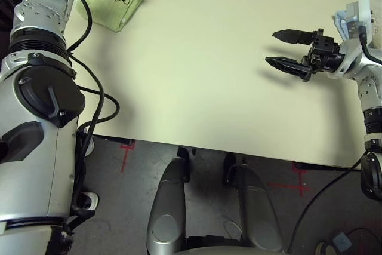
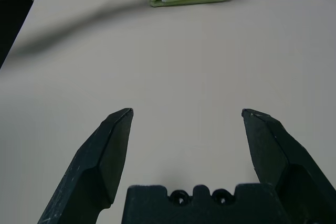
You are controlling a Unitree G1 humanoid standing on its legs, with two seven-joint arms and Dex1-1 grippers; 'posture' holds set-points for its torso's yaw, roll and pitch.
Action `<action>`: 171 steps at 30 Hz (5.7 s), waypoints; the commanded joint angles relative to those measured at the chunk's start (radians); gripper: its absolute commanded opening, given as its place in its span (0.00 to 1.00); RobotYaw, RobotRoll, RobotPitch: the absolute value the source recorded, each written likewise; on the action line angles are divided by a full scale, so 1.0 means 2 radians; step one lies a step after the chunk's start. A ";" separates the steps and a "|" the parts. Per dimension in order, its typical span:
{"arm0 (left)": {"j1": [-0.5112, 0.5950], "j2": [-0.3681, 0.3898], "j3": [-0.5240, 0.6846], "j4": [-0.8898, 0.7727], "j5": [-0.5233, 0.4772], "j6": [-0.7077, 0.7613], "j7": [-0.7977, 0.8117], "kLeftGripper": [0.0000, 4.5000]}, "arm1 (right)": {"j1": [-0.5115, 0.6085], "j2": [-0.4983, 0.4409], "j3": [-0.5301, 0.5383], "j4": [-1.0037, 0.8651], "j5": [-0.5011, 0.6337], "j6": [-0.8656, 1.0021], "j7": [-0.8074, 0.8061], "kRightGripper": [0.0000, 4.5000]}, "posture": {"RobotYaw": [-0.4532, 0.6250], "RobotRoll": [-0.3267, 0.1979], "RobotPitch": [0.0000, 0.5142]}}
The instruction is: Fold the towel and set it aside.
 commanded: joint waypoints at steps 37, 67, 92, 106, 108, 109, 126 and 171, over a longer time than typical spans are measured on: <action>0.079 0.009 -0.045 -0.047 0.028 0.116 0.106 0.00 | 0.028 -0.005 -0.005 -0.033 0.018 0.013 -0.009 1.00 | 0.49 0.62 0.78; 0.154 0.097 -0.150 -0.272 0.018 0.449 0.018 0.99 | 0.014 0.011 -0.007 0.009 0.016 -0.016 -0.005 1.00 | 0.53 0.62 0.74; 0.216 -0.055 -0.254 -0.287 0.154 -0.053 0.034 0.99 | -0.063 0.102 -0.076 0.153 -0.068 -0.149 -0.469 1.00 | 0.53 0.62 0.71; 0.194 -0.132 -0.242 -0.127 0.192 -0.235 0.139 0.99 | -0.019 0.120 -0.074 0.129 -0.107 -0.181 -0.576 1.00 | 0.51 0.62 0.70; 0.196 -0.124 -0.247 -0.119 0.202 -0.242 0.138 0.99 | -0.021 0.115 -0.071 0.137 -0.109 -0.188 -0.568 1.00 | 0.51 0.62 0.70; 0.198 -0.119 -0.248 -0.115 0.208 -0.250 0.147 0.99 | -0.022 0.113 -0.071 0.142 -0.111 -0.192 -0.566 1.00 | 0.50 0.62 0.70; 0.204 -0.161 -0.227 -0.181 0.136 -0.220 0.009 0.99 | -0.033 0.083 -0.081 0.197 -0.106 -0.218 -0.540 1.00 | 0.52 0.62 0.67; 0.197 -0.139 -0.215 -0.103 0.185 -0.250 0.125 0.99 | -0.044 0.065 -0.097 0.228 -0.087 -0.219 -0.492 1.00 | 0.45 0.62 0.67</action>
